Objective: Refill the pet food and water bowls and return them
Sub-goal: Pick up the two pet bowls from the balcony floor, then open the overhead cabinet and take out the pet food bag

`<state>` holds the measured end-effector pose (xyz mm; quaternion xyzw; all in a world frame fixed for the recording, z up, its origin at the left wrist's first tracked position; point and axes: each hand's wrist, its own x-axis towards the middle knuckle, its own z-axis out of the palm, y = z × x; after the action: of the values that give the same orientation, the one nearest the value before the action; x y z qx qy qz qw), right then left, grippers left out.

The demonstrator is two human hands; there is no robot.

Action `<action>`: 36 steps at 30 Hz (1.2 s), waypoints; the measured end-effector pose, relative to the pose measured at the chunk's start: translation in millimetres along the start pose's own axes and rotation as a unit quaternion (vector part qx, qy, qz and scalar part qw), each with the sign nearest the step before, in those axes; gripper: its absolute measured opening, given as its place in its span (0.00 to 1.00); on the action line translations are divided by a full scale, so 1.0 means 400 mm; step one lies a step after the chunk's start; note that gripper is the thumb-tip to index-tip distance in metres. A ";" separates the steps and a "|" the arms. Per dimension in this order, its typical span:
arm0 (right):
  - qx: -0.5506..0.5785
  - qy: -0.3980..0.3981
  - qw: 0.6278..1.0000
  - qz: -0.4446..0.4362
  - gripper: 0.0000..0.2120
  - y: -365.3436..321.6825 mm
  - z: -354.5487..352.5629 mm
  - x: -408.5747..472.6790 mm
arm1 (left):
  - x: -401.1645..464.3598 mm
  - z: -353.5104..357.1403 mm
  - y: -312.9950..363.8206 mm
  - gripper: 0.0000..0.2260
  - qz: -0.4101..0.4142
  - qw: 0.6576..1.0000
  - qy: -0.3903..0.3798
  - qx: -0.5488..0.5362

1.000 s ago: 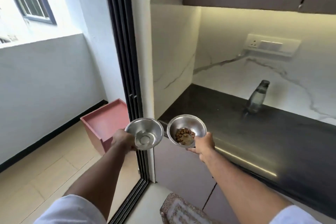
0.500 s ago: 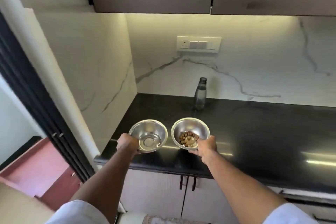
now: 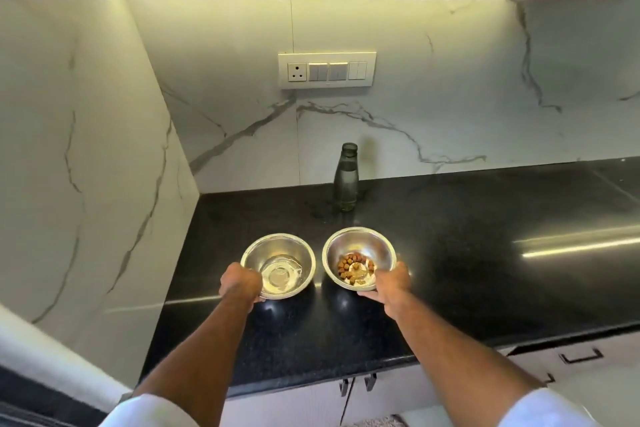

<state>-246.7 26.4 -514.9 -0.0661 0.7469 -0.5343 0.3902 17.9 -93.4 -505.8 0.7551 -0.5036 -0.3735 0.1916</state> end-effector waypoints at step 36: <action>-0.316 0.102 0.736 -0.590 0.39 -0.611 0.170 -0.140 | -0.110 -0.363 0.465 0.30 0.420 0.837 0.348 -0.038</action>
<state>-241.4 -98.2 -286.9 -0.5581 0.7194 -0.3939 -0.1258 3.6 -144.3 -272.0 0.5434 -0.6578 0.0112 0.5214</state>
